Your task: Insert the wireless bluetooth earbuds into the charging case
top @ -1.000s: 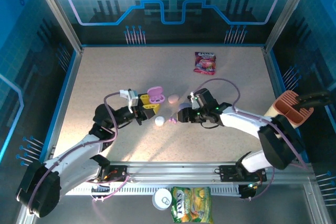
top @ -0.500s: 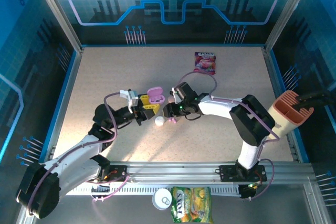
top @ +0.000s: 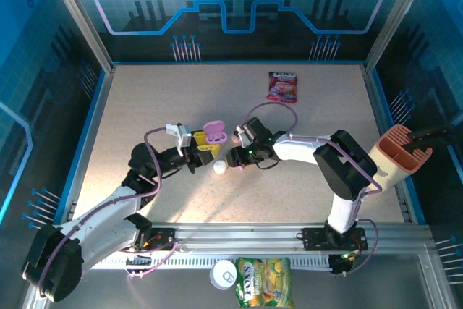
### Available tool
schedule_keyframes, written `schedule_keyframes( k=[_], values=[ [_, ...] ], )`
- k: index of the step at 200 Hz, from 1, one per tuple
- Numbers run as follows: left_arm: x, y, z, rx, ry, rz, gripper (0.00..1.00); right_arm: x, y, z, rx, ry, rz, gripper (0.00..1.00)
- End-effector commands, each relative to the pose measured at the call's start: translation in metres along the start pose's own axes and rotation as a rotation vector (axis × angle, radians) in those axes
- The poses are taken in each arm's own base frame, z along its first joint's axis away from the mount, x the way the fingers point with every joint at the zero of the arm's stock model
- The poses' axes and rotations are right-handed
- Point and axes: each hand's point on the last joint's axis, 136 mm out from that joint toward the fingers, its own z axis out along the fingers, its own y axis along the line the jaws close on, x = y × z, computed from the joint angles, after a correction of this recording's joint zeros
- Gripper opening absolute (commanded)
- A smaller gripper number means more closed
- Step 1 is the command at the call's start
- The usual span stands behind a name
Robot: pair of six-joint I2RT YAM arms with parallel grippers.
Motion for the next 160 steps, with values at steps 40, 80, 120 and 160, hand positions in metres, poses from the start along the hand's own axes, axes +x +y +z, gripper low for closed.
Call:
schedule_keyframes(
  k=[40,80,120,160],
  values=[
    [-0.011,-0.005,0.001,0.027,-0.018,0.026,0.30,0.037,0.006,-0.010,-0.028,0.065,0.017,0.57],
    [-0.009,-0.003,0.001,0.017,-0.009,0.022,0.30,0.053,0.012,-0.011,-0.055,0.090,0.016,0.55],
    [-0.009,-0.002,0.001,0.011,-0.008,0.019,0.30,0.049,0.011,-0.024,-0.040,0.037,0.013,0.54],
    [-0.011,-0.002,0.002,0.011,-0.008,0.017,0.30,0.033,0.001,-0.029,-0.063,0.001,0.033,0.53]
  ],
)
